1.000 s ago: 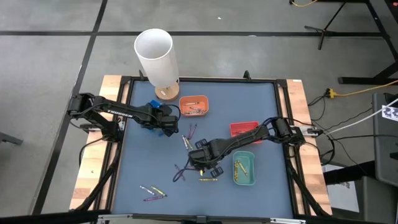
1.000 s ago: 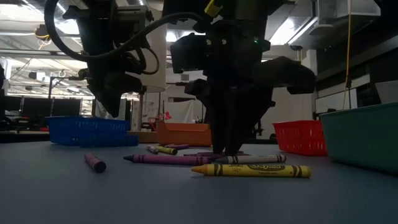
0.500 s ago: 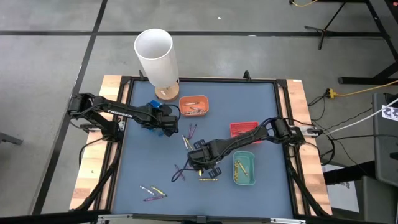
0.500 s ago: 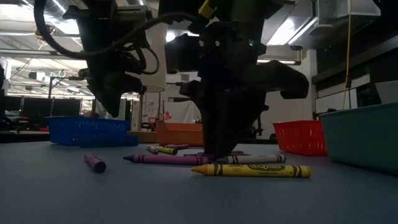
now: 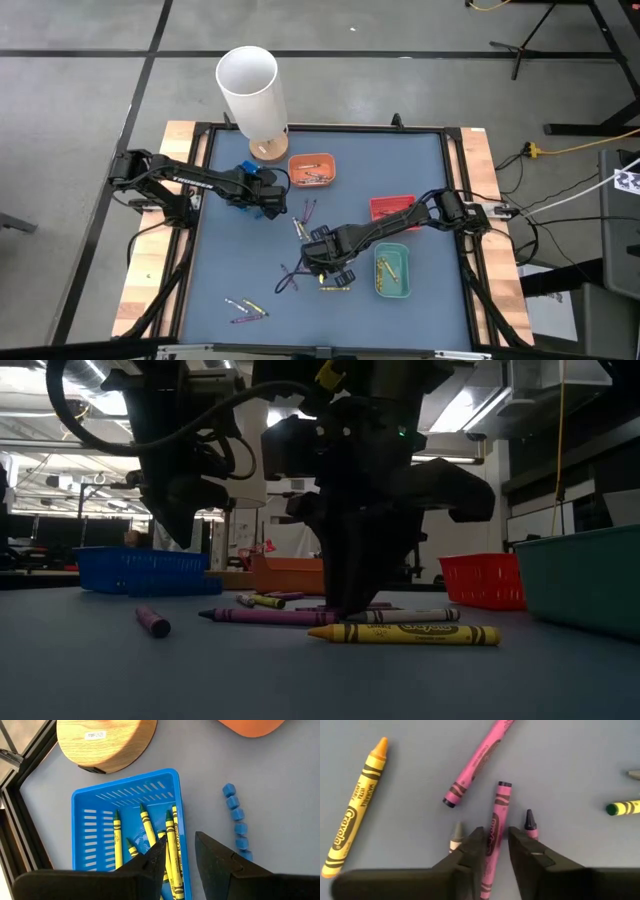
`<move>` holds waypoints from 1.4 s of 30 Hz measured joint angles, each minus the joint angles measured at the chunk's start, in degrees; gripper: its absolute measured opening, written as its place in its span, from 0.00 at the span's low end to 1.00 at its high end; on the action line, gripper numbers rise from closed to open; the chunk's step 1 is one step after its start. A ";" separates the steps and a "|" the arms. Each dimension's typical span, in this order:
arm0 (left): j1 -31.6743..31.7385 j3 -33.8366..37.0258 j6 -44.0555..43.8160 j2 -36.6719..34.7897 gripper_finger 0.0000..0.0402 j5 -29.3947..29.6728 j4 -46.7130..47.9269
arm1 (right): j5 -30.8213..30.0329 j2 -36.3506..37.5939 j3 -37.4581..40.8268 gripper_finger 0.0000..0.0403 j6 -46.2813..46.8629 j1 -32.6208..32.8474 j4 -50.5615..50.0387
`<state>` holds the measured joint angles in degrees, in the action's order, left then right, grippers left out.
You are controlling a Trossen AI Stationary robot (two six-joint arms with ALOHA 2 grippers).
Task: Sort crayons
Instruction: Put the violet crayon into the red bin
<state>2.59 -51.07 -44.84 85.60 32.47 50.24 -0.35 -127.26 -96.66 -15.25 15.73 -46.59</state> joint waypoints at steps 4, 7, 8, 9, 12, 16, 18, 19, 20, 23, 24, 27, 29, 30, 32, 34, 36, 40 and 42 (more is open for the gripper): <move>0.00 0.00 -0.01 0.00 0.22 0.00 0.00 | 0.17 -0.02 0.00 0.10 0.00 0.06 -0.13; 0.00 0.00 0.00 0.00 0.22 0.00 0.00 | 0.14 0.03 -0.02 0.03 -0.01 0.04 -0.23; 0.00 0.00 0.00 0.00 0.22 0.00 0.00 | 0.11 0.13 -0.02 0.02 0.00 0.04 -0.33; 0.00 0.00 0.00 0.00 0.22 0.00 0.00 | 0.10 0.13 -0.02 0.02 0.00 0.04 -0.35; 0.00 0.00 0.00 0.00 0.22 0.00 0.00 | 0.00 0.51 0.02 0.06 0.00 0.04 -1.32; 0.00 0.00 -0.01 0.00 0.22 -0.01 -0.17 | -0.25 1.24 0.13 0.06 -0.04 -0.01 -4.36; 0.00 0.00 0.00 0.00 0.22 0.00 -0.34 | -0.25 1.66 -0.04 0.04 -0.04 -0.01 -5.69; 0.00 0.00 -0.02 0.00 0.22 -0.02 -0.47 | -0.27 1.81 -0.17 0.03 -0.04 -0.01 -6.85; 0.00 0.00 0.00 0.00 0.22 0.02 -0.55 | -0.27 1.91 -0.48 0.02 -0.04 -0.01 -8.14; 0.00 0.00 0.00 -0.02 0.22 0.00 -0.85 | -0.31 1.99 -2.32 0.01 -0.99 -0.01 -12.23; 0.00 0.00 0.00 -0.02 0.22 0.02 -0.93 | -0.31 1.99 -2.88 0.02 -1.54 -0.01 -13.94; 0.00 0.00 0.00 -0.02 0.22 0.02 -1.06 | -0.52 2.08 -4.32 0.03 -2.49 -0.01 -17.44; 0.00 0.00 0.00 -0.02 0.22 0.02 -1.09 | -1.29 2.08 -5.42 0.03 -3.19 -0.01 -20.85; 0.00 0.00 0.00 -0.02 0.22 0.02 -1.09 | -2.00 2.08 -6.05 0.03 -3.28 -0.01 -22.43; 0.00 0.00 0.00 -0.02 0.22 0.02 -1.16 | -3.94 2.09 -7.00 0.02 -3.38 -0.01 -25.11; 0.00 0.00 0.00 -0.02 0.22 0.02 -1.27 | -6.43 2.20 -7.65 0.02 -3.49 -0.01 -28.02; 0.00 0.00 0.00 -0.02 0.22 0.02 -1.40 | -9.87 2.44 -7.98 0.02 -3.48 -0.01 -30.27; 0.00 0.00 0.00 -0.02 0.22 0.04 -1.57 | -15.88 3.19 -8.28 0.03 -2.84 -0.01 -35.07; 0.00 0.00 0.00 -0.02 0.22 0.02 -1.67 | -17.27 3.83 -8.19 0.02 -1.96 -0.01 -37.02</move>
<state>2.59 -51.07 -44.84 85.58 32.49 48.56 -17.62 -123.43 -104.85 -17.20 15.73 -83.61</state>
